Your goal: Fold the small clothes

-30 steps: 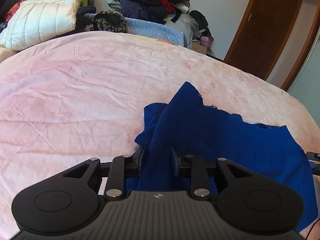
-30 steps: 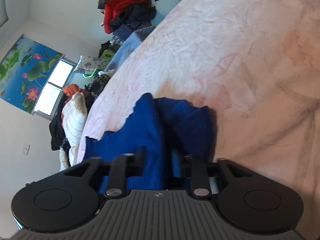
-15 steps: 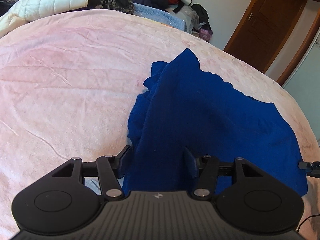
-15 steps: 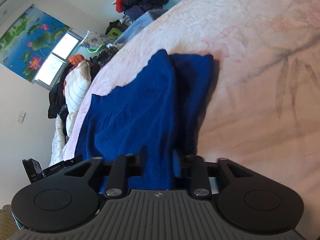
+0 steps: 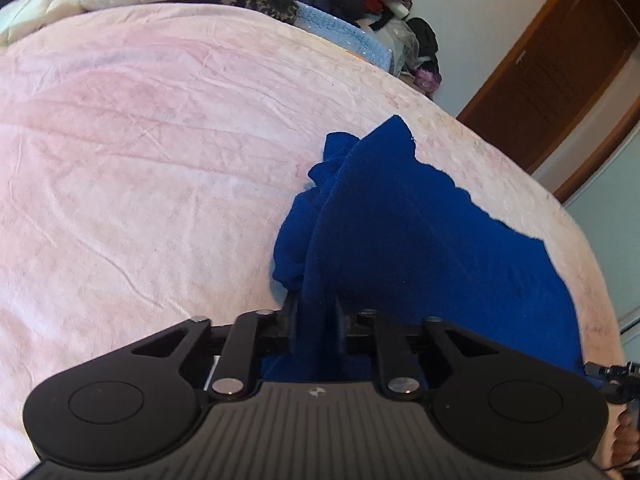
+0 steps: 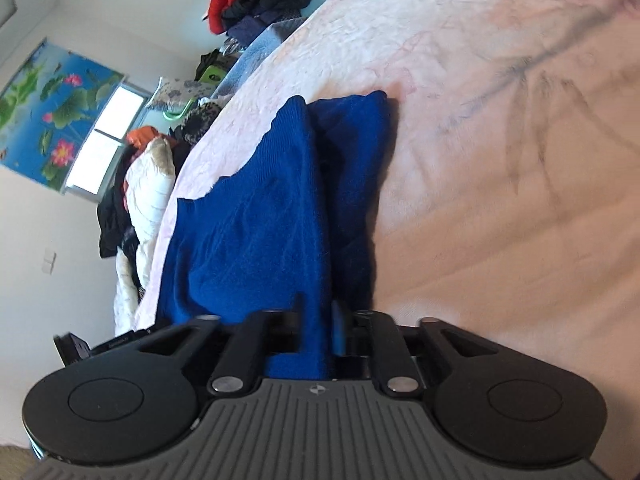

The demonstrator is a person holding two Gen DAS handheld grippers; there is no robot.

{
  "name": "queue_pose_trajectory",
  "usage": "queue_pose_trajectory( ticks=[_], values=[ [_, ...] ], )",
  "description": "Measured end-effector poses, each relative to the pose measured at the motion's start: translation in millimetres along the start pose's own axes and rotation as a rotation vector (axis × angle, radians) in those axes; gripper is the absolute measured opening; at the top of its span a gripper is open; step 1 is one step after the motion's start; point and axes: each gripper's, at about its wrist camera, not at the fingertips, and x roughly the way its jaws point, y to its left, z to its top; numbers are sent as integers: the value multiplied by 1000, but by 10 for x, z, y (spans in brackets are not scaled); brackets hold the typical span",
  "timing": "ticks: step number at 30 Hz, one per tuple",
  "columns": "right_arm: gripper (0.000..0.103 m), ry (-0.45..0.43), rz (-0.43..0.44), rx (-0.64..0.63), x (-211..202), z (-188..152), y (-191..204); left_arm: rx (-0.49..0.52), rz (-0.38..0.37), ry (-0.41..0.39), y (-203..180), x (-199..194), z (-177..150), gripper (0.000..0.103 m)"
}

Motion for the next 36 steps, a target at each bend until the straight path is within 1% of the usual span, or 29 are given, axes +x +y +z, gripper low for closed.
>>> queue_pose_trajectory(
  ticks=[1, 2, 3, 4, 5, 6, 8, 9, 11, 12, 13, 14, 16, 17, 18, 20, 22, 24, 26, 28, 29, 31, 32, 33, 34, 36],
  values=[
    [66, -27, 18, -7, -80, -43, 36, -46, -14, -25, 51, -89, -45, 51],
    [68, -50, 23, -12, -169, -101, 67, -96, -17, -73, 98, -196, -114, 71],
    [66, -66, 33, -4, -250, -152, 70, -152, -19, -126, 146, -303, -210, 81],
    [66, -87, 47, 25, -332, -213, 45, -198, -37, -162, 190, -384, -307, 81],
    [66, -100, 63, 69, -403, -285, -5, -251, -67, -166, 244, -431, -400, 81],
    [66, -101, 77, 110, -442, -358, -55, -312, -92, -155, 294, -449, -490, 81],
    [66, -74, 100, 167, -452, -515, -126, -450, -169, -119, 397, -423, -703, 81],
    [66, -62, 105, 197, -429, -592, -152, -497, -191, -114, 416, -400, -793, 81],
    [66, -55, 110, 231, -360, -704, -177, -518, -200, -171, 384, -411, -891, 81],
    [66, -57, 121, 242, -307, -751, -172, -528, -198, -176, 365, -392, -892, 81],
    [66, -67, 127, 256, -263, -780, -175, -561, -204, -185, 357, -378, -894, 81],
    [66, -86, 132, 274, -223, -797, -177, -594, -222, -192, 349, -358, -895, 81],
    [66, -135, 157, 318, -147, -823, -173, -643, -267, -172, 320, -271, -887, 81],
    [66, -160, 162, 335, -107, -829, -167, -649, -263, -170, 294, -231, -875, 81],
    [65, -187, 159, 348, -79, -837, -149, -648, -240, -179, 260, -203, -863, 81],
    [68, -199, 156, 343, -12, -826, -109, -630, -210, -194, 173, -154, -810, 81],
    [67, -217, 139, 328, 34, -823, -61, -634, -186, -194, 128, -108, -767, 80],
    [66, -236, 138, 324, 59, -795, -57, -639, -181, -202, 110, -57, -734, 80],
    [68, -257, 154, 348, 78, -794, -82, -641, -186, -216, 113, -22, -706, 80],
    [68, -245, 148, 363, 67, -800, -86, -660, -182, -220, 135, -11, -701, 77],
    [68, -236, 133, 360, 36, -812, -73, -658, -187, -217, 145, -23, -705, 77],
    [68, -224, 61, 329, -44, -826, -15, -640, -193, -210, 161, -37, -715, 76],
    [68, -230, 5, 300, -97, -840, 31, -635, -194, -208, 170, -41, -721, 73],
    [69, -240, -42, 283, -138, -838, 56, -636, -191, -208, 178, -41, -725, 68],
    [69, -250, -70, 272, -165, -841, 66, -641, -184, -210, 191, -43, -734, 64],
    [70, -238, -76, 276, -123, -822, 27, -655, -174, -204, 214, -8, -748, 36]
  ],
)
